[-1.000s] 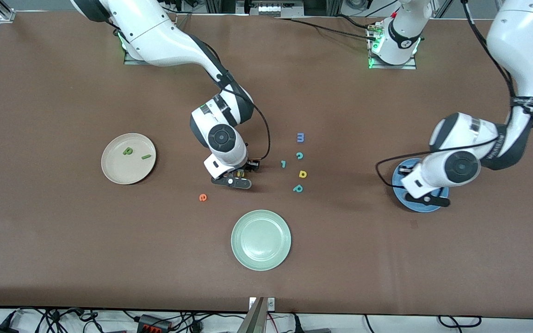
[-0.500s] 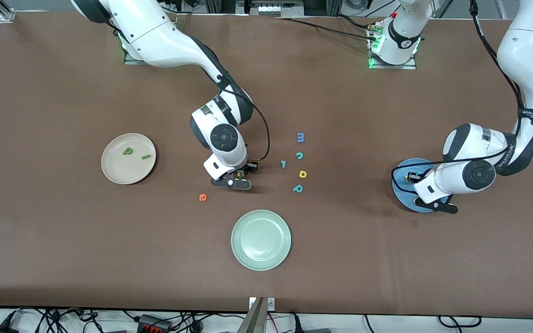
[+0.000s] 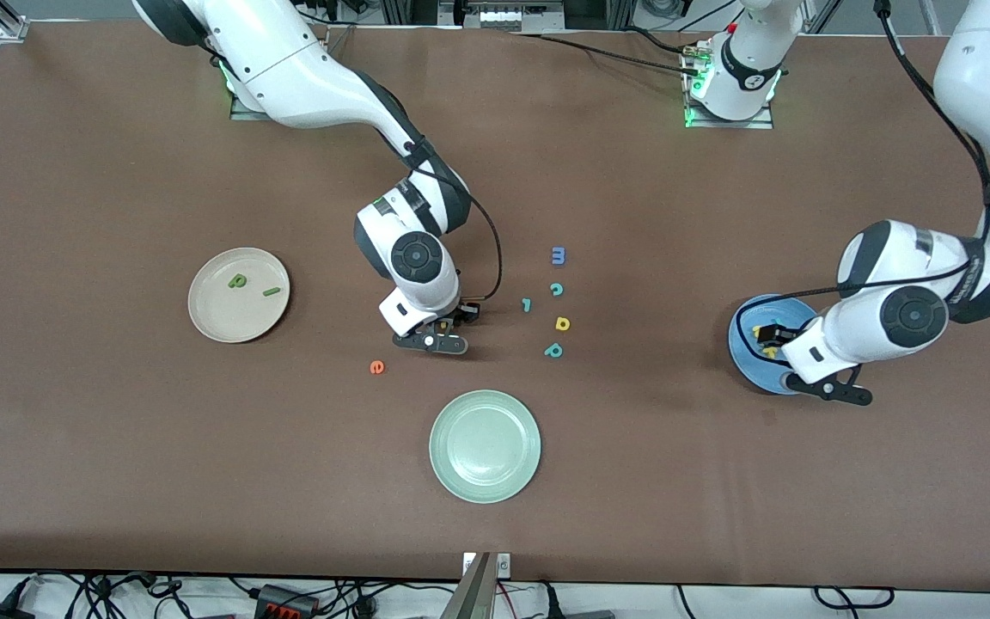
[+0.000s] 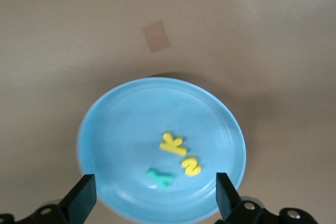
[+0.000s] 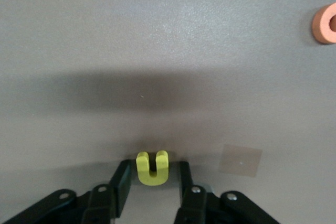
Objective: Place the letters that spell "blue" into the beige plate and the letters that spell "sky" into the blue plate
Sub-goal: 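Place the yellow k on the blue plate while the right gripper grasps the u, then drop the u on the tan plate while the left gripper returns to rest, then reach the right gripper to the orange e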
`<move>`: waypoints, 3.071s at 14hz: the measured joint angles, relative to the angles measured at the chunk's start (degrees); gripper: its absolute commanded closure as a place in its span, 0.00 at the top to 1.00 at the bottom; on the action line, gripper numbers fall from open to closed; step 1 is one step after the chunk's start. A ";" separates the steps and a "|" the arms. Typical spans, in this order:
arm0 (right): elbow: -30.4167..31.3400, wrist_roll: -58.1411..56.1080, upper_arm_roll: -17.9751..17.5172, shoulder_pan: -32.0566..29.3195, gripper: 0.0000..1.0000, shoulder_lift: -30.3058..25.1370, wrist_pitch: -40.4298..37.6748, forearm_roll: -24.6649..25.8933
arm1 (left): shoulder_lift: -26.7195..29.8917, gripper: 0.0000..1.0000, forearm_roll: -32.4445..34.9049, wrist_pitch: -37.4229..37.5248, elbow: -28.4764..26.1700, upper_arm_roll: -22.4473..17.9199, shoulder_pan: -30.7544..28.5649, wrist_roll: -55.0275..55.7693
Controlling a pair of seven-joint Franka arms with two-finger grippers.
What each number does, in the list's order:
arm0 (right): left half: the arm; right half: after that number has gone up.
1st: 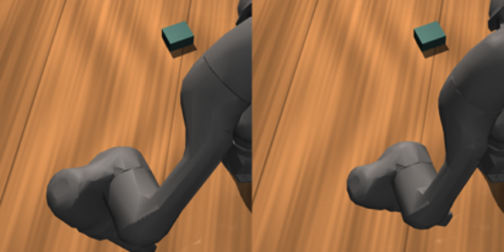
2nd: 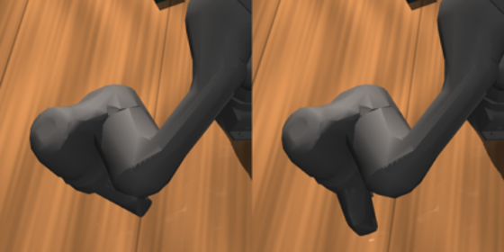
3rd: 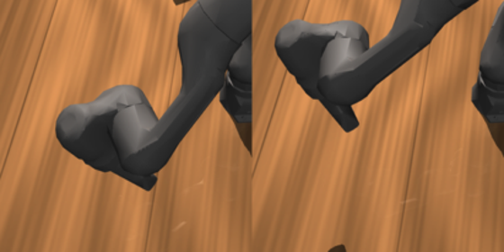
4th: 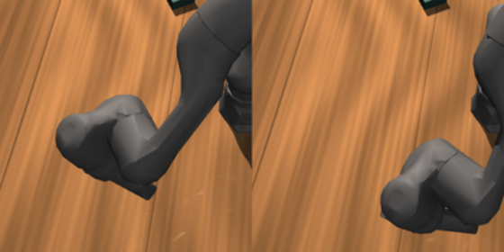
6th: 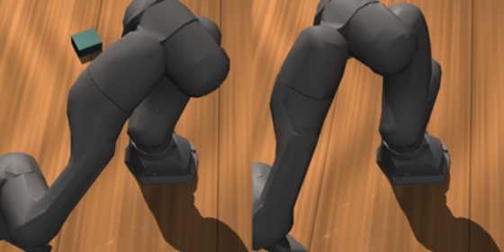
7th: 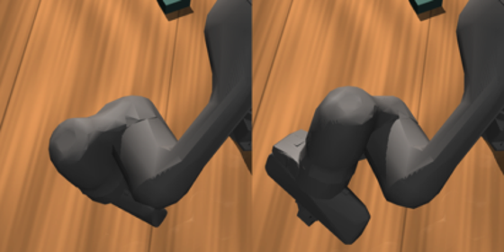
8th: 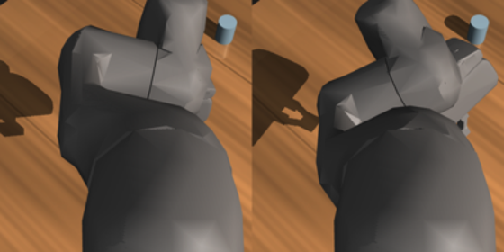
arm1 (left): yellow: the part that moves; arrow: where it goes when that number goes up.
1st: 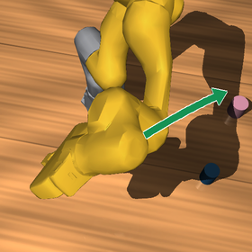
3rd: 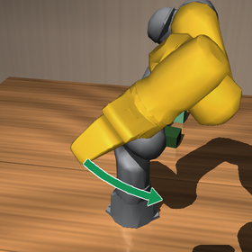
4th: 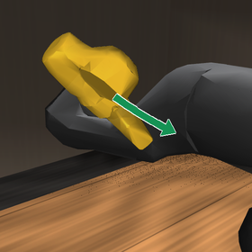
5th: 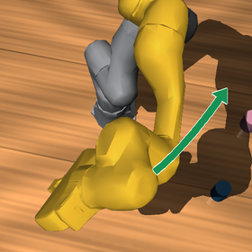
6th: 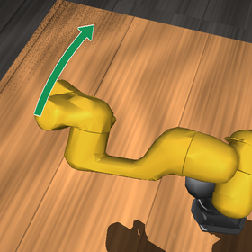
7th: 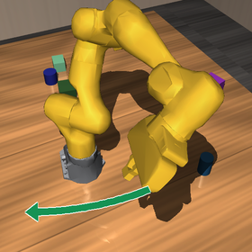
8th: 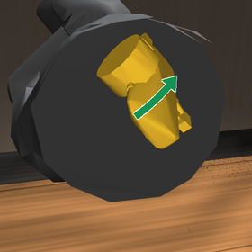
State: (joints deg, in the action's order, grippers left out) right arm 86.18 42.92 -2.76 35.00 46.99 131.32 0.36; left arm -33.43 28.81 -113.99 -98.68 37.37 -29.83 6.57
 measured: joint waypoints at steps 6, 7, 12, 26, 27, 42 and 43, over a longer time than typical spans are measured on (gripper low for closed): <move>-0.72 -0.08 1.16 -0.70 0.14 -0.05 0.19 0.11 | 8.29 1.00 -1.55 26.00 13.32 8.18 0.32 2.23; -0.85 -0.12 1.52 -1.44 0.14 -0.32 -0.16 0.28 | 8.64 1.00 -3.24 27.59 15.78 8.49 0.39 2.56; 0.61 -3.97 1.93 -8.08 0.14 -6.00 -14.72 0.69 | 13.10 1.00 -19.26 28.53 21.93 -2.71 5.27 2.93; 30.65 -30.71 2.15 -28.29 0.18 -24.19 -15.24 0.83 | 33.29 1.00 -29.15 19.53 3.78 -36.09 28.83 -8.33; 30.89 -31.95 2.15 -29.37 0.23 -23.94 -14.63 0.83 | 33.30 1.00 -29.15 19.48 3.77 -36.04 28.84 -8.37; 11.55 -33.58 0.25 -21.49 1.00 -18.53 -14.20 -1.56 | 33.30 1.00 -28.89 20.81 3.75 -35.80 29.01 -8.96; 9.52 -33.29 0.26 -20.48 1.00 -16.80 -13.49 -1.56 | 33.29 1.00 -28.88 20.81 3.75 -35.81 29.00 -8.96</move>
State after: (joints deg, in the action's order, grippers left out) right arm 95.70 9.63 -2.50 14.52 30.19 117.84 -1.20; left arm -0.14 -0.08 -93.18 -94.93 1.56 -0.83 -2.39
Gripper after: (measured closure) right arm 0.000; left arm 0.000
